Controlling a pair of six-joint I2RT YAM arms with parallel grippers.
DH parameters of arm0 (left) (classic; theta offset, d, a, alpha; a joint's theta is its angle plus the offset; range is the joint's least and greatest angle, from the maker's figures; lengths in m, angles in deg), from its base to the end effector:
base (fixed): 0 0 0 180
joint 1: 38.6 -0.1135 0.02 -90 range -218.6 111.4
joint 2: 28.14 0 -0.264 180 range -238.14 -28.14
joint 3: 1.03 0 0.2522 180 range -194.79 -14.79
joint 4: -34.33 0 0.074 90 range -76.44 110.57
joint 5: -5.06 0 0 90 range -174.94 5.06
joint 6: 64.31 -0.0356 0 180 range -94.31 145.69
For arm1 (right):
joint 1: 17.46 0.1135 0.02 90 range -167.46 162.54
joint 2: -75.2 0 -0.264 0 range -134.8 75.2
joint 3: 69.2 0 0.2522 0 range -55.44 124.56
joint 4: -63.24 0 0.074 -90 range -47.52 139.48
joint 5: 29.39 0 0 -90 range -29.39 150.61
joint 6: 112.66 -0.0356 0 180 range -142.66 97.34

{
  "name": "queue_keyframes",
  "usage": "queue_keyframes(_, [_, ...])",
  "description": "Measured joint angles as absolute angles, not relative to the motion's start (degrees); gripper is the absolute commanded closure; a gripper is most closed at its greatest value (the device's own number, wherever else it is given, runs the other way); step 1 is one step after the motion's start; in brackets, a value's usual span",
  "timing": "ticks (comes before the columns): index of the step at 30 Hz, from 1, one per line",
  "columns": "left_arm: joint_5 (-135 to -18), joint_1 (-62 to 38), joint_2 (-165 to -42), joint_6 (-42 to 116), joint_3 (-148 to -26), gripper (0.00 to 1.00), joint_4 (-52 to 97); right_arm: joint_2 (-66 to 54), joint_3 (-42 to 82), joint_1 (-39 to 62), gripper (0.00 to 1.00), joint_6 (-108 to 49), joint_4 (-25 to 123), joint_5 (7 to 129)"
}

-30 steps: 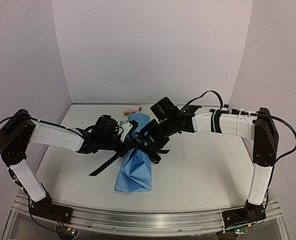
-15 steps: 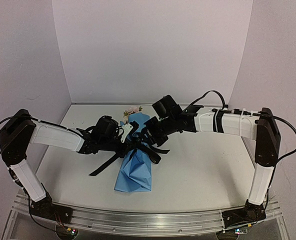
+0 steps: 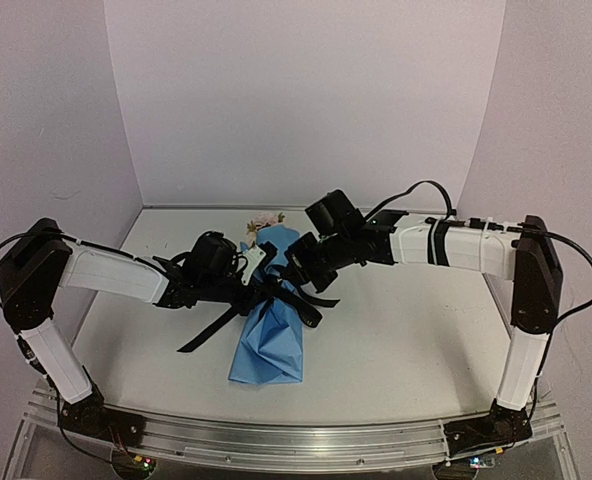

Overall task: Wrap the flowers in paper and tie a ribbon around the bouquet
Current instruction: Pass from the left arm to the right, then pick up the left side of the half-tied ribbon from the folded bouquet.

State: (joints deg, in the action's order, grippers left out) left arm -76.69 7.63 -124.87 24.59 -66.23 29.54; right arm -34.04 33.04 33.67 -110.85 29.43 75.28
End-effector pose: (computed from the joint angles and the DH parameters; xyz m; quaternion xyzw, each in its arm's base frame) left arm 0.2411 -0.2591 0.1791 0.3870 0.8021 -0.2321 0.3912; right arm 0.2687 0.3478 0.2611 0.2362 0.8720 0.4274 0.0346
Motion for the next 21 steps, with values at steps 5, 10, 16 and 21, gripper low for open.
queue_keyframes(5, [-77.22, 7.63, -124.73, 27.0, -66.21, 0.6, 29.58, -33.53, 31.52, 33.67, 1.0, -107.44, 29.42, 73.92])
queue_keyframes(10, [-77.58, 7.63, -122.4, 29.9, -65.08, 0.5, 29.93, -33.53, 30.64, 33.67, 1.0, -104.15, 29.36, 72.88])
queue_keyframes(16, [-77.06, 7.13, -113.32, 33.59, -60.98, 0.45, 30.02, -33.53, 29.84, 33.67, 1.0, -101.49, 29.64, 71.71])
queue_keyframes(21, [-74.81, 2.83, -107.53, 37.12, -61.23, 0.54, 28.79, -33.53, 29.43, 33.73, 1.0, -100.24, 29.78, 71.06])
